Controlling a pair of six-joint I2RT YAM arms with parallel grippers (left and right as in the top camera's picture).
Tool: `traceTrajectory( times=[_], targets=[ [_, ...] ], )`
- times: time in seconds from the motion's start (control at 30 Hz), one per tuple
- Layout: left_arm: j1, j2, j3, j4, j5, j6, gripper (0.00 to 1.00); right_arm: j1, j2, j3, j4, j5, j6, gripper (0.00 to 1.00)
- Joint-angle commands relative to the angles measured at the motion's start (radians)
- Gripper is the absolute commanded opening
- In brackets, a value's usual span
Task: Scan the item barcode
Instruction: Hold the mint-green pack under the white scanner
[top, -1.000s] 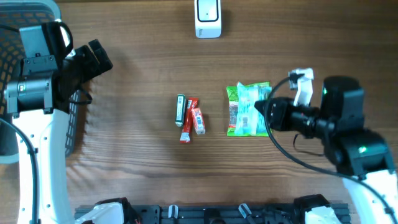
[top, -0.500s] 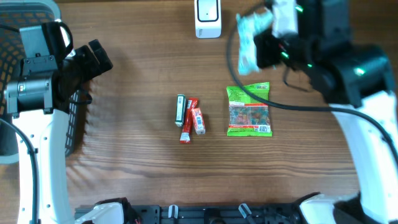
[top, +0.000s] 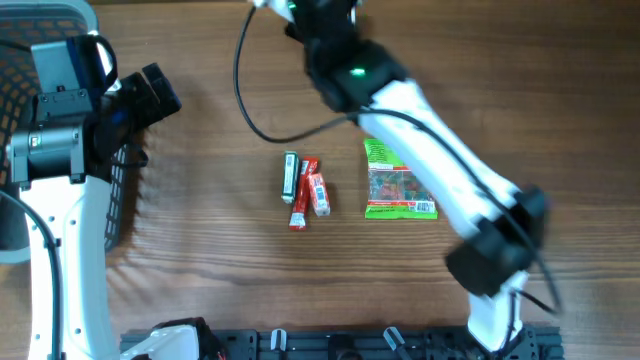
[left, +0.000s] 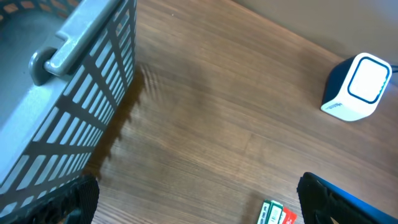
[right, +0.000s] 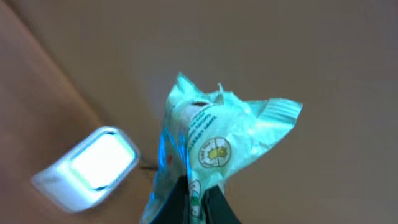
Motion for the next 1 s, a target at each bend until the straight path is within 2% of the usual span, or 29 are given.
traceTrajectory(
  times=[0.0, 0.07, 0.17, 0.3, 0.5, 0.73, 0.83, 0.97],
  targets=[
    [0.004, -0.007, 0.01, 0.003, -0.006, 0.02, 1.0, -0.009, 0.148, 0.014, 0.215, 0.135, -0.436, 0.04],
    [0.004, -0.007, 0.01, 0.003, -0.006, 0.02, 1.0, -0.014, 0.232, 0.014, 0.372, 0.131, -0.576, 0.04],
    [0.004, -0.007, 0.01, 0.003, -0.006, 0.02, 1.0, -0.029, 0.325, 0.014, 0.587, 0.111, -0.671, 0.04],
    [0.004, -0.007, 0.01, 0.003, -0.006, 0.02, 1.0, -0.055, 0.407, 0.014, 0.721, 0.027, -0.657, 0.04],
    [0.004, -0.007, 0.01, 0.003, -0.006, 0.02, 1.0, -0.089, 0.472, 0.013, 0.721, -0.04, -0.481, 0.04],
    [0.004, -0.007, 0.01, 0.003, -0.006, 0.02, 1.0, -0.134, 0.481, 0.012, 0.645, -0.081, 0.002, 0.04],
    [0.004, -0.007, 0.01, 0.003, -0.006, 0.02, 1.0, -0.139, 0.481, 0.012, 0.569, -0.151, 0.071, 0.04],
    [0.004, -0.007, 0.01, 0.003, -0.006, 0.02, 1.0, -0.139, 0.481, 0.012, 0.523, -0.178, 0.095, 0.04]
  ],
)
